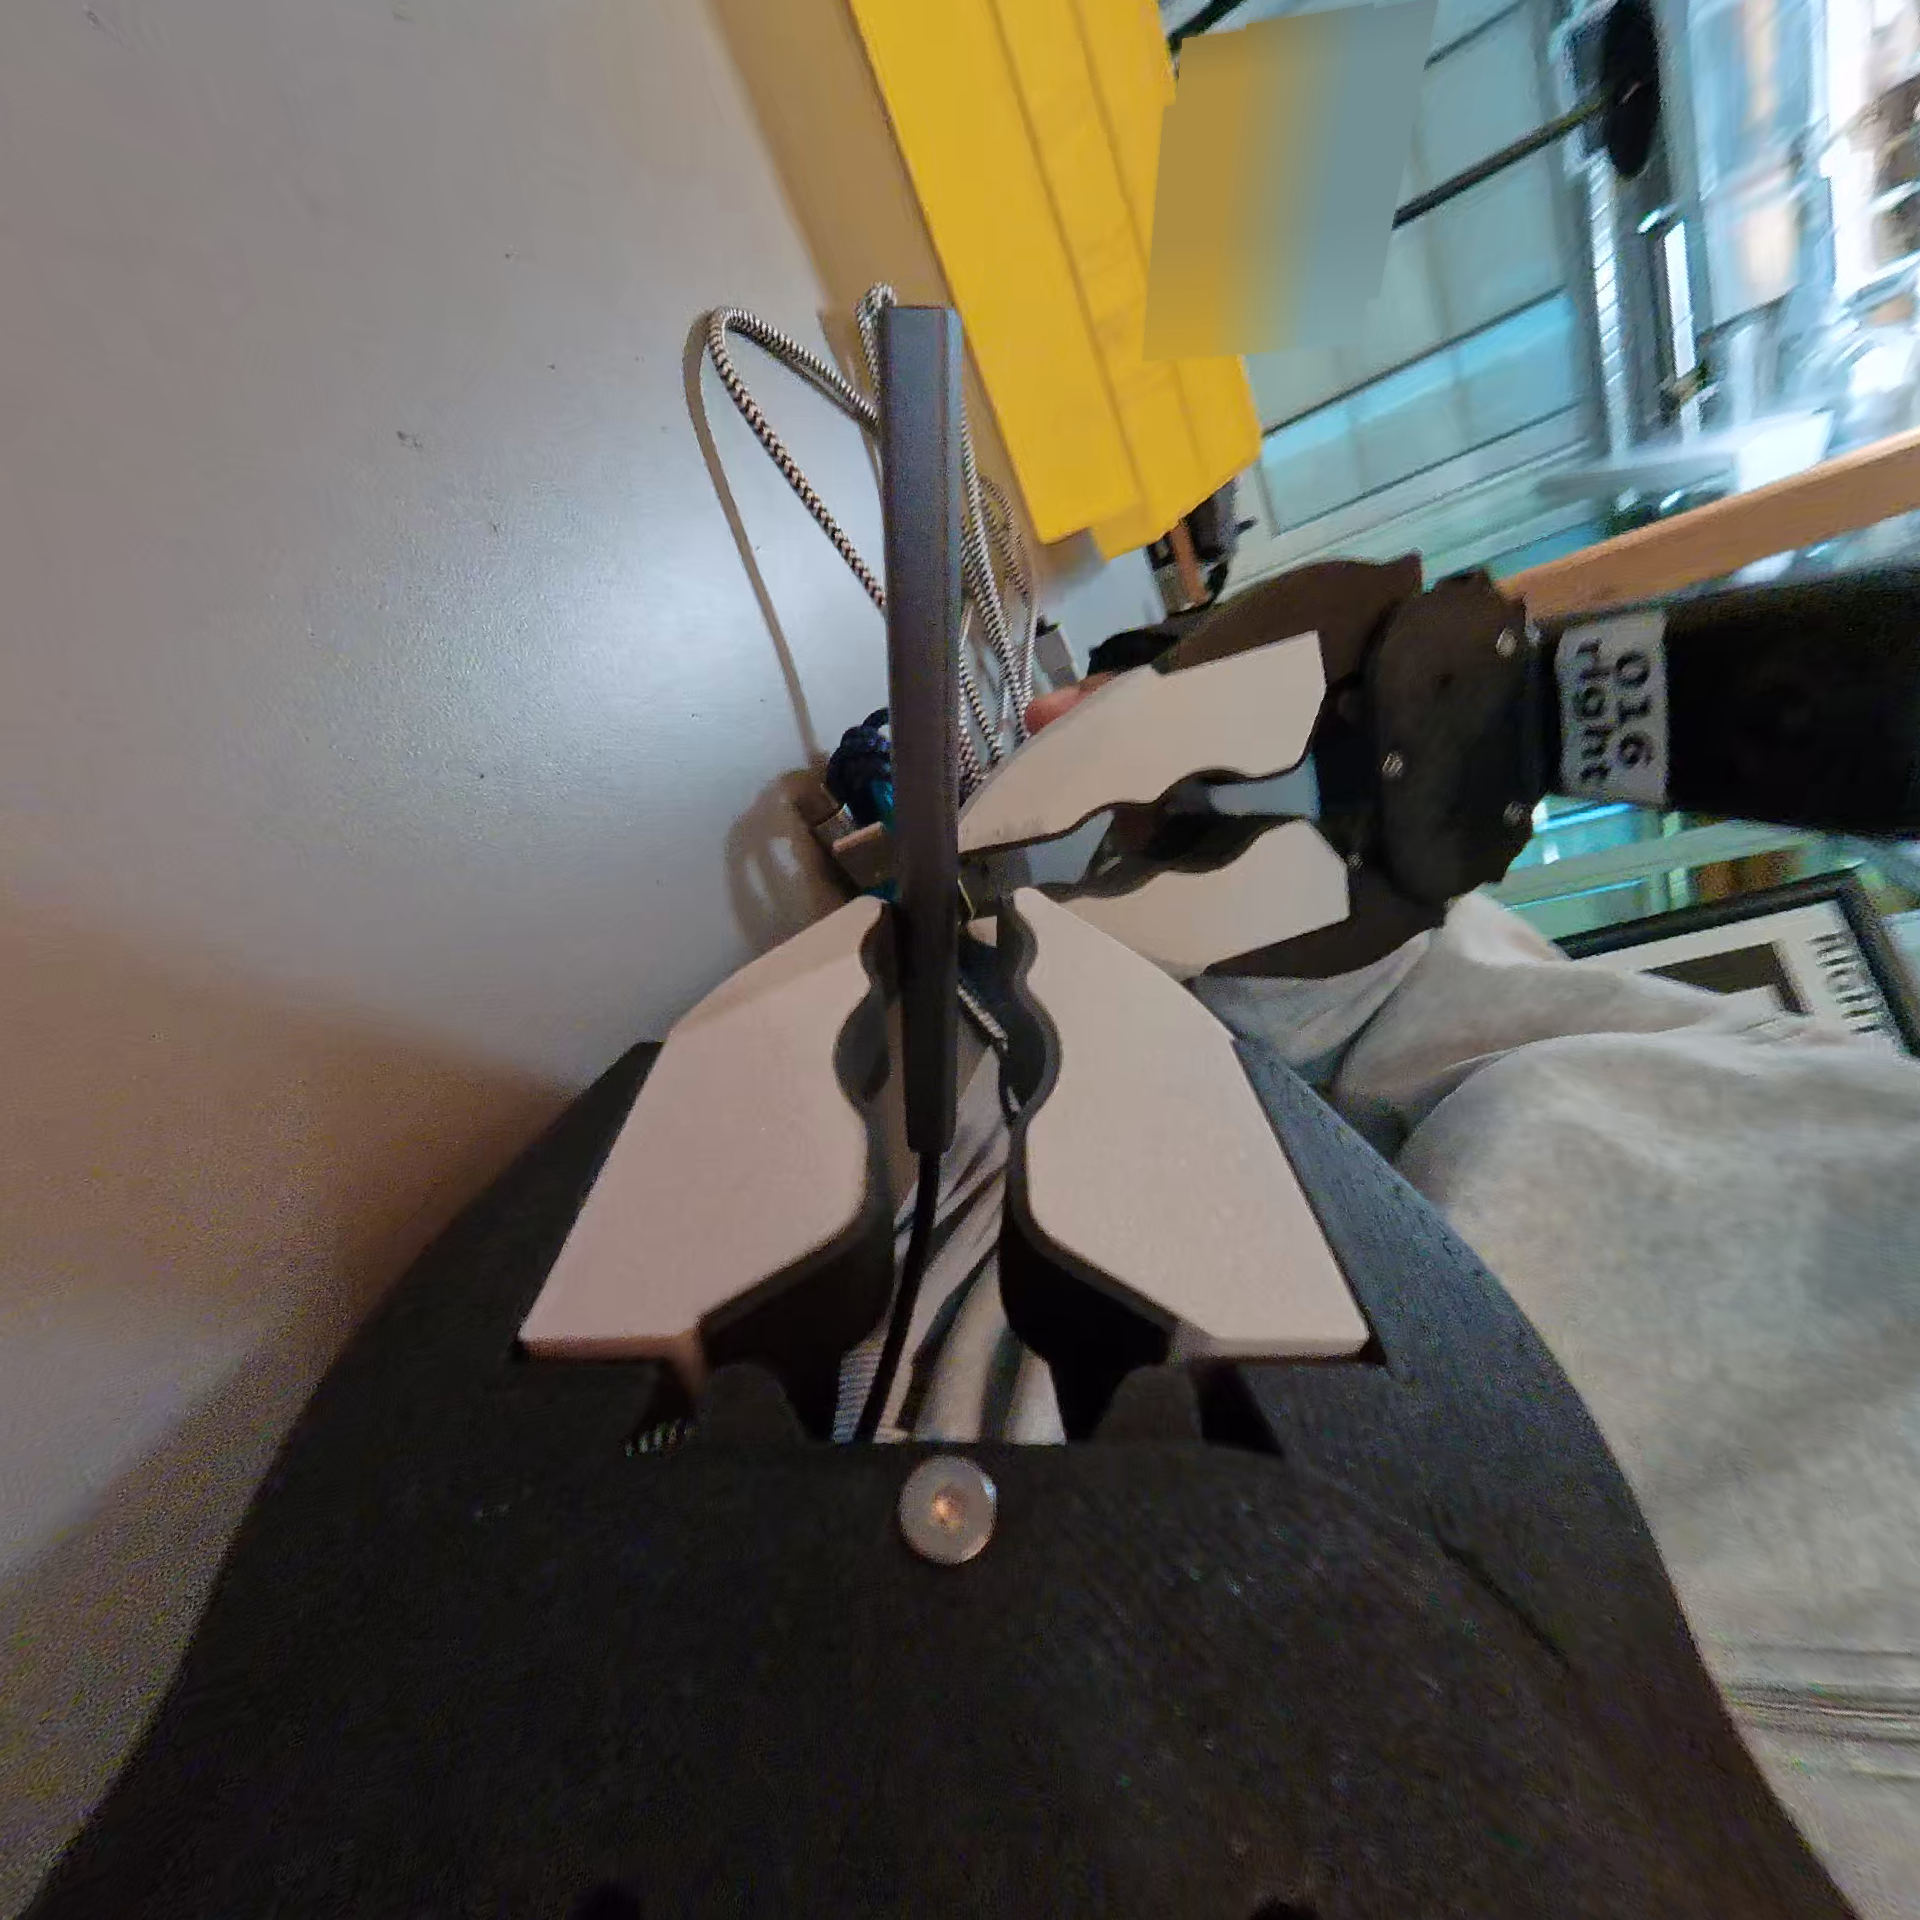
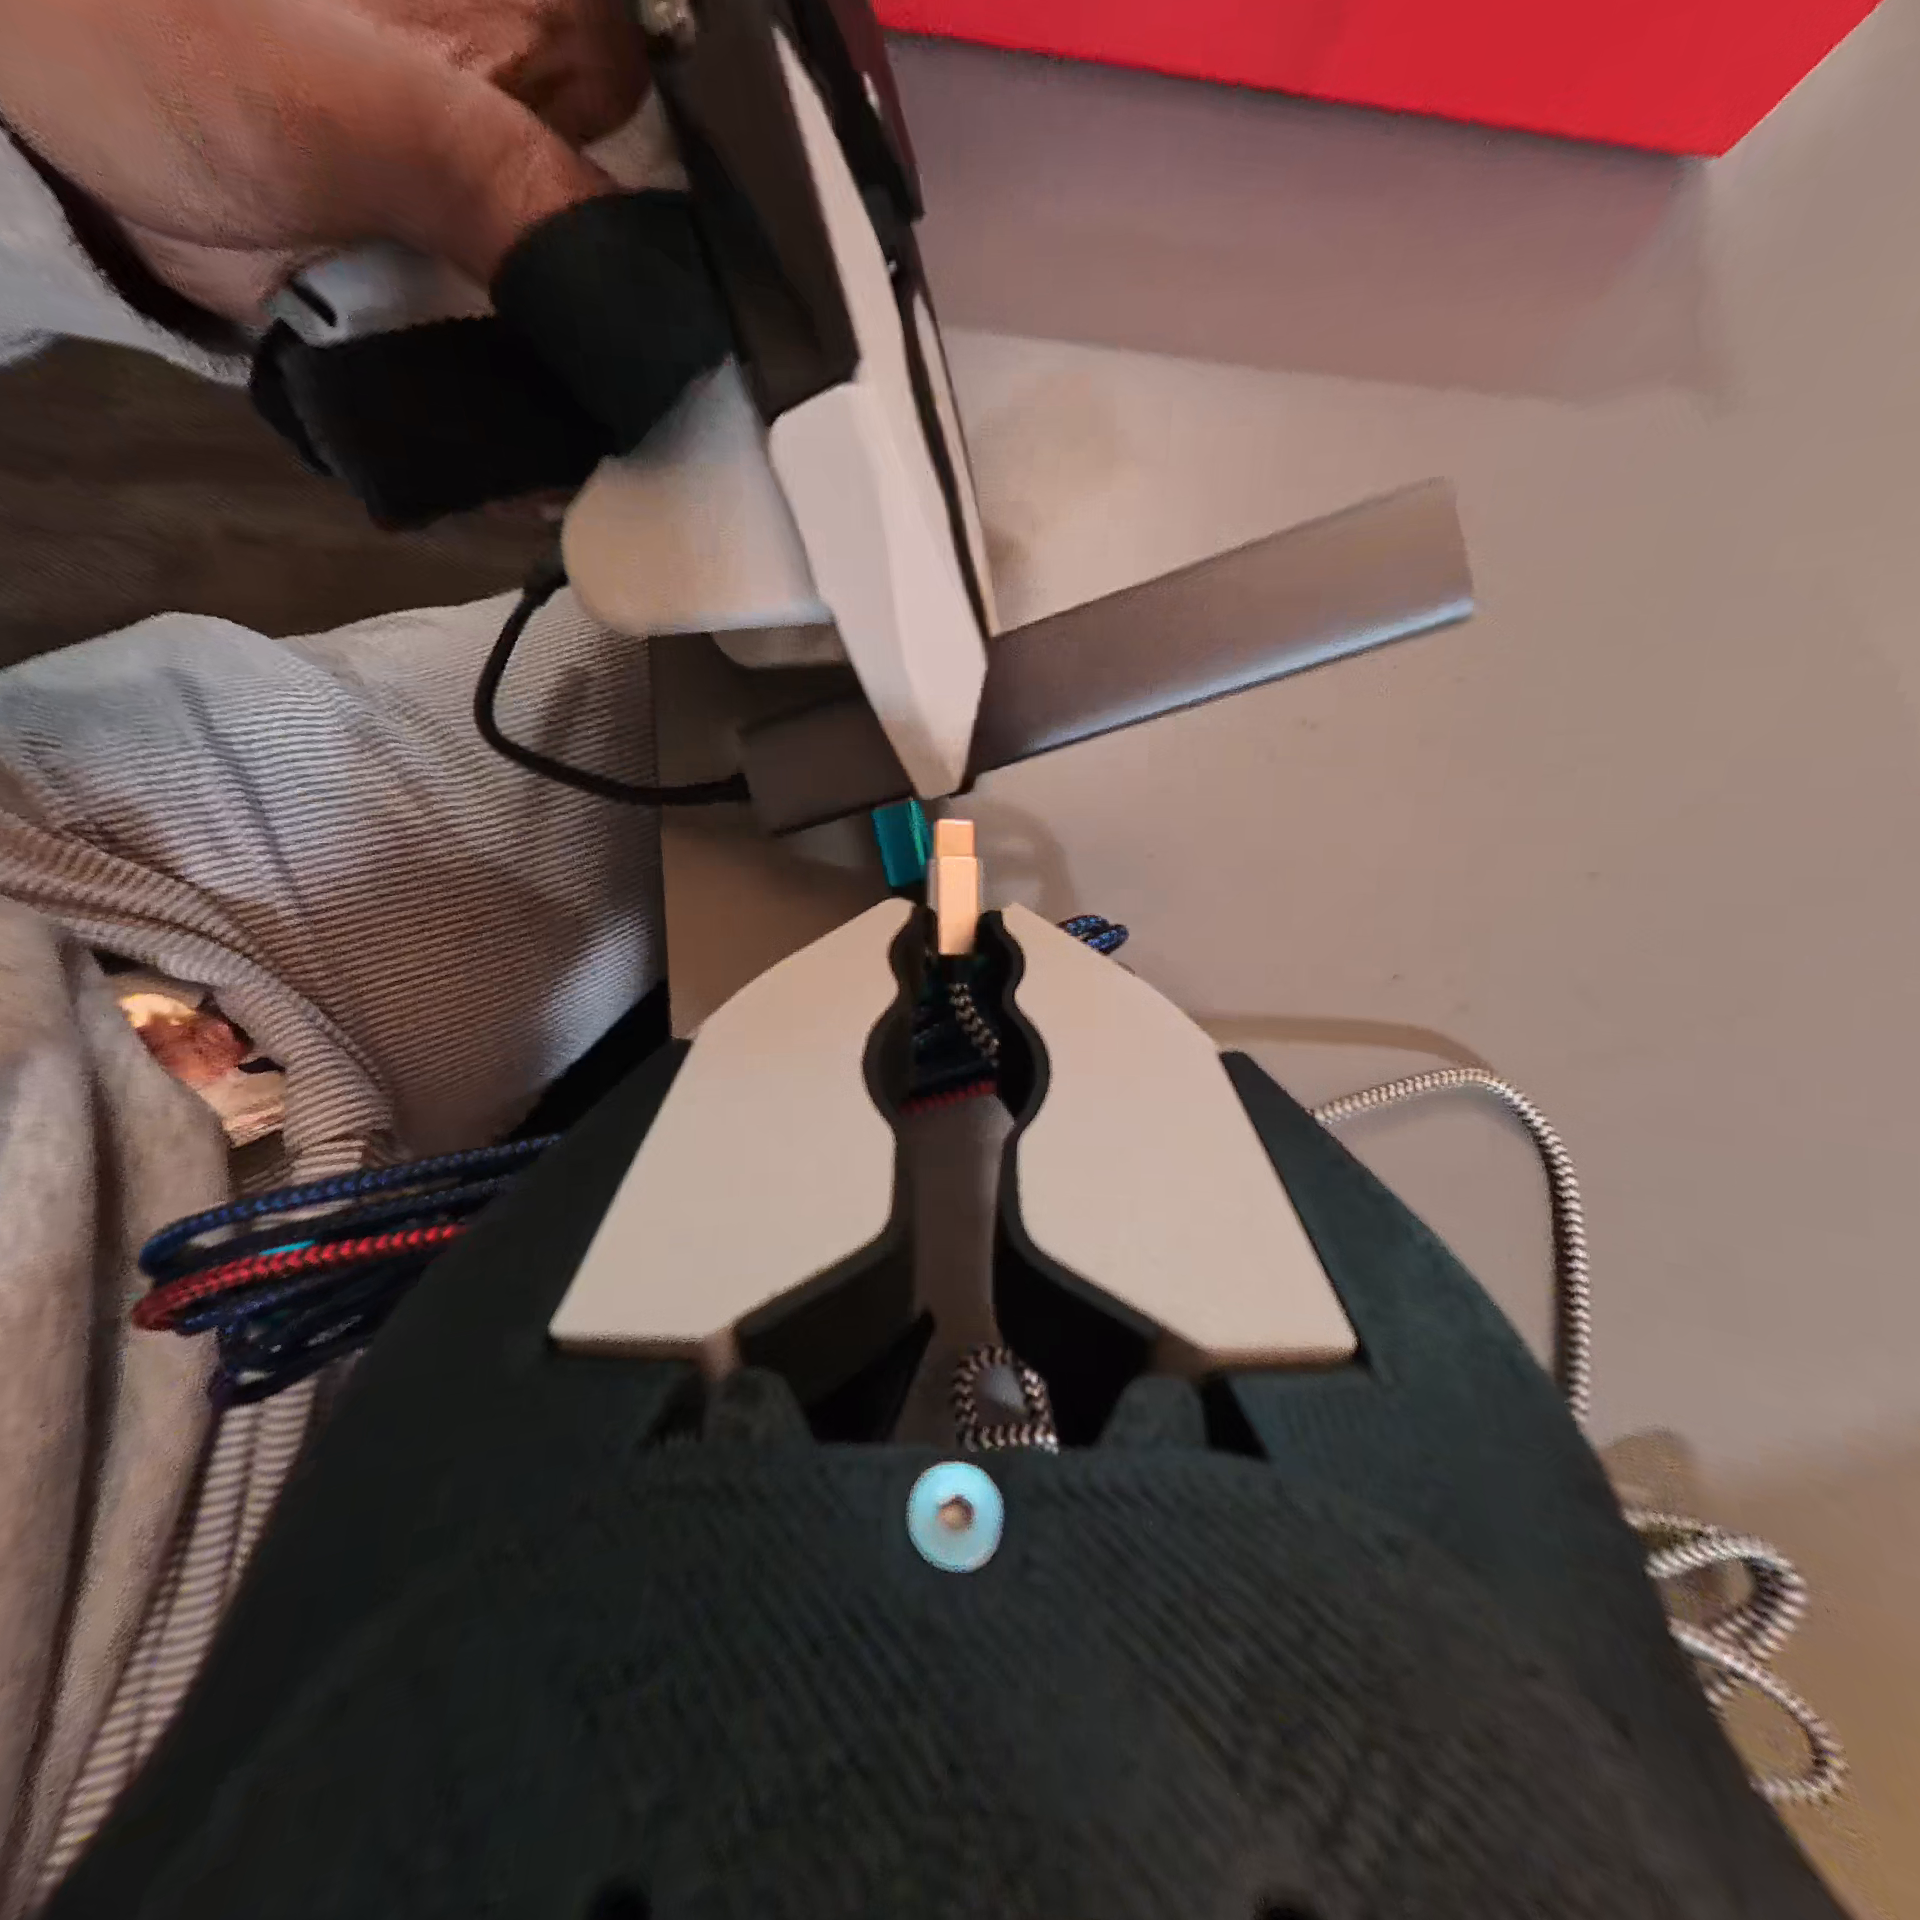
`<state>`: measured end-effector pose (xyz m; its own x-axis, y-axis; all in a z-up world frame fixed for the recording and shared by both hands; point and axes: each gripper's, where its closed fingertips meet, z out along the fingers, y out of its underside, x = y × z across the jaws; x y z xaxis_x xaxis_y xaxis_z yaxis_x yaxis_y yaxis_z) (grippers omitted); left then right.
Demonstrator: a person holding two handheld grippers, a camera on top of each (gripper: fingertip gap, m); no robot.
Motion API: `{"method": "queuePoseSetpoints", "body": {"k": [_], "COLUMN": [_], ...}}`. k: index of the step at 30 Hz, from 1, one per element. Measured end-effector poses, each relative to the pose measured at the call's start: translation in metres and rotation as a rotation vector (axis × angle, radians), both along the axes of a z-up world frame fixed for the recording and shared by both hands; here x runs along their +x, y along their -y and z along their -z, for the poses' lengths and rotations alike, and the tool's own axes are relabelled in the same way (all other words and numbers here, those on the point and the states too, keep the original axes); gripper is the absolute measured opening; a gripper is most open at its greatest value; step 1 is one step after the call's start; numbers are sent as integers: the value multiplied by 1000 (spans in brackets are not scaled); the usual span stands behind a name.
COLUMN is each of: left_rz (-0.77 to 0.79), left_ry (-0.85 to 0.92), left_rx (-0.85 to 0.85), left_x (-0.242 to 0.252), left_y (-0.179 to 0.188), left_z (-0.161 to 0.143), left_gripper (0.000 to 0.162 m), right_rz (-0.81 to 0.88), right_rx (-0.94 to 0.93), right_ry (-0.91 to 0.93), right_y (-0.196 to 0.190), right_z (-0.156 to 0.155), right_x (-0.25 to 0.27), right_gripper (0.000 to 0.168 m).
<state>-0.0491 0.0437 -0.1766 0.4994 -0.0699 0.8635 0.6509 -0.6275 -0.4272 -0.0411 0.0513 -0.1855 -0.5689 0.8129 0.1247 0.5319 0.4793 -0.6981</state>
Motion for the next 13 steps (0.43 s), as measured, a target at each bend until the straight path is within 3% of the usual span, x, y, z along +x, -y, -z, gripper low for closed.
{"method": "queuePoseSetpoints", "body": {"k": [1,5,13], "left_rz": [11,32,2], "left_ry": [-39,-136,-81], "left_rx": [-10,-22,-23], "left_x": [1,1,-9], "left_y": [1,3,5], "left_z": [2,6,6], "left_gripper": [14,12,9], "right_rz": [2,0,-3], "right_rx": [-18,-1,54], "right_ry": [11,23,8], "right_y": [-1,-4,-5], "right_z": [1,6,7], "right_x": [0,1,1], "right_gripper": [12,11,11]}}
